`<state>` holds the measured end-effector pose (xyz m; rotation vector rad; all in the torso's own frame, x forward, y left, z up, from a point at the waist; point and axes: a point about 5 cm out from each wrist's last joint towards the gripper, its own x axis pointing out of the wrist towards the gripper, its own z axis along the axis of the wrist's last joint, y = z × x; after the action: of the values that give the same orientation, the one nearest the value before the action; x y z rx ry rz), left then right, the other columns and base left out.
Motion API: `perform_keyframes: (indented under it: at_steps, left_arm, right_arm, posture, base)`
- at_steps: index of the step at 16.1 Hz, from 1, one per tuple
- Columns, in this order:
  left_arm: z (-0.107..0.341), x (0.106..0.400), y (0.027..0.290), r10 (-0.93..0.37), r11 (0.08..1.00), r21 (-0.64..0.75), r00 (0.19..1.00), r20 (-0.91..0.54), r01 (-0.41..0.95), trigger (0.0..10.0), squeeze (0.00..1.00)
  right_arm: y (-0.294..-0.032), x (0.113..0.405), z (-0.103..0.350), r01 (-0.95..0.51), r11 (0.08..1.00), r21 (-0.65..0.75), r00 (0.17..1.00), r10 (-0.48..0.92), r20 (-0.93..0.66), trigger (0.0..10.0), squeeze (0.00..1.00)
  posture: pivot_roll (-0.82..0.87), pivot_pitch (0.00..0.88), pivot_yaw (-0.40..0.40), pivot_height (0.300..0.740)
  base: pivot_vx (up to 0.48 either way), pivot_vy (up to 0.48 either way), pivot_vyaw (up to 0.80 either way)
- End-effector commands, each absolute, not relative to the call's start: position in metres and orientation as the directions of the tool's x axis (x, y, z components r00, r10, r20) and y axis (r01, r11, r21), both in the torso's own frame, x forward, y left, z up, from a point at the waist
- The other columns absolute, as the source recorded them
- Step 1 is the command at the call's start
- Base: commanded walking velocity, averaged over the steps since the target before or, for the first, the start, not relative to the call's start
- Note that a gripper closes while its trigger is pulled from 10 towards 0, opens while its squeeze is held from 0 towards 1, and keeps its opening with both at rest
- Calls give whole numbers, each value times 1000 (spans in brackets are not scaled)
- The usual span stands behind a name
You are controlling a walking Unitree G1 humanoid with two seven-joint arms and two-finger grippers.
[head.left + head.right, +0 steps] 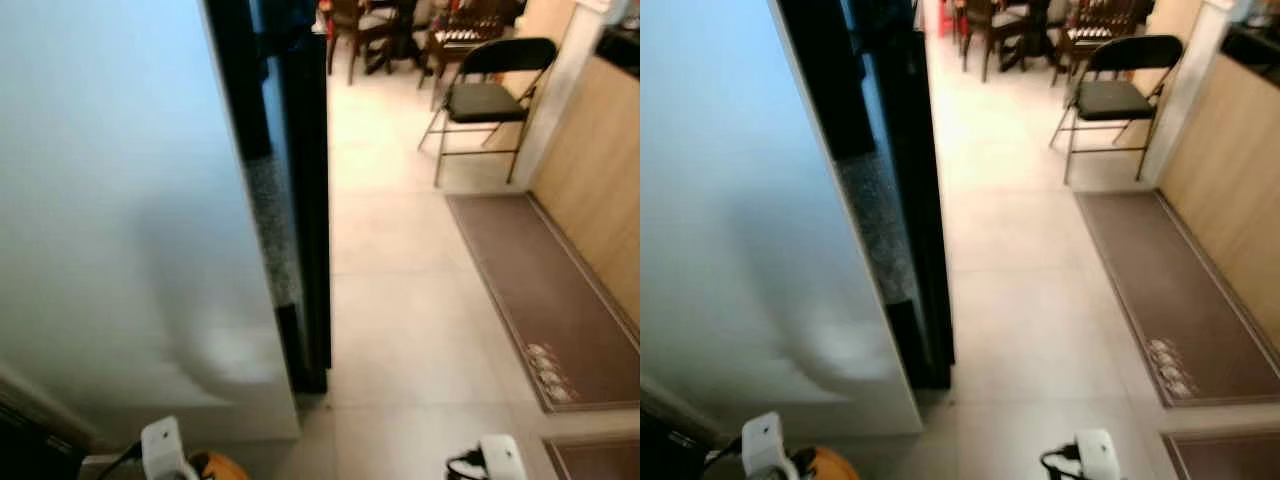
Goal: Restocking fridge
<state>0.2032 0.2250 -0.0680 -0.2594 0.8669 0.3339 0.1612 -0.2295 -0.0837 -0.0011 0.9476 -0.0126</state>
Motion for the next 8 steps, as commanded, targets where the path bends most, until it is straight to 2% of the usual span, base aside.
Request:
perform_keyframes:
  at_steps: [1,4,6,8]
  left_arm:
    - [-70,196,232,207,905,-67,573,-793,-420,10000,0]
    - [-70,196,232,211,905,-63,571,-793,-421,10000,0]
    - [-70,196,232,214,907,-55,570,-794,-417,10000,0]
    - [-71,196,232,213,911,-50,568,-795,-410,10000,0]
  right_arm:
    - [-223,168,-82,-5,1000,-7,604,-2,-797,10000,0]
    - [-224,168,-82,7,1000,-4,606,-8,-796,10000,0]
    - [-224,167,-82,28,1000,3,609,-14,-793,10000,0]
    - [-224,167,-82,26,1000,-4,616,-19,-787,10000,0]
  posture:
    - [-7,0,37,740]
    - [-10,0,35,740]
    - [-16,0,37,740]
    - [-24,0,42,740]
  base:
    - [322,0,800]
    - [324,0,683]
    - [307,0,0]
    - [0,0,0]
